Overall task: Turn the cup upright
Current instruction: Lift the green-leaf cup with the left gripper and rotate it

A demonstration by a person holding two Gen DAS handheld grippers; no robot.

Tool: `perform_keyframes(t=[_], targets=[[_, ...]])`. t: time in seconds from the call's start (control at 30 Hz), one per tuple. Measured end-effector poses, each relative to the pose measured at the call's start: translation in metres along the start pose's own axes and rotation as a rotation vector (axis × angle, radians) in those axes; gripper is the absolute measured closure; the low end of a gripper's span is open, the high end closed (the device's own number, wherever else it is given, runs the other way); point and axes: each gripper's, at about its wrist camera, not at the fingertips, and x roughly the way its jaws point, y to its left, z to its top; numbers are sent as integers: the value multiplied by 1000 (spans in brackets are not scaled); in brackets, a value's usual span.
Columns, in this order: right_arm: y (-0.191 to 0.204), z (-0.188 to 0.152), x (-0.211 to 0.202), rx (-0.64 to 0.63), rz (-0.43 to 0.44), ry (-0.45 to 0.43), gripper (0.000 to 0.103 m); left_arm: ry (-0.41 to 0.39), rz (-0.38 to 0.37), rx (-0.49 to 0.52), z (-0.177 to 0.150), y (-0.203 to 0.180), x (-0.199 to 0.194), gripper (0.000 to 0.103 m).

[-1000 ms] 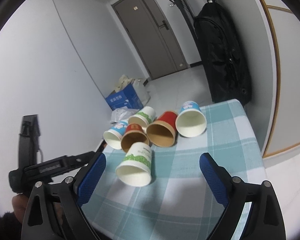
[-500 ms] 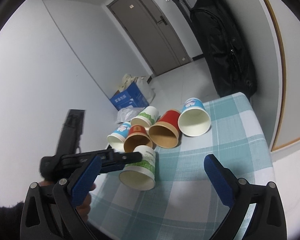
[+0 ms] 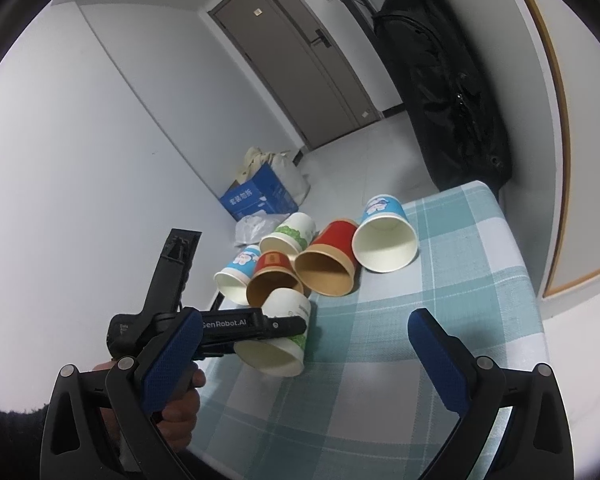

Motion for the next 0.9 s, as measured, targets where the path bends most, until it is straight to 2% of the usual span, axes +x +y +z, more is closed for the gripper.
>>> perform_keyframes(t=[0.3,0.43,0.53,0.63,0.73,0.9], targets=[[-2,-3,0,-4,-25,18,0,-17,-10,16,6,-12,-17,43],[-4,-8,-1,24,-31,38,0,-59,-29,24,10,-21,-37,43],[-1,-10,-3,6,-53,31,0,-97,-55,49,7,-33,-52,43],[1,-14,-4,-17,-83,35,0,-117,-122,81,2,-43,-69,43],[2,-21,-7,-12,-97,50,0,-132,-146,108,-3,-51,-88,43],[12,-26,-19,-52,-128,10,0,-169,-174,136,-18,-58,-116,43]])
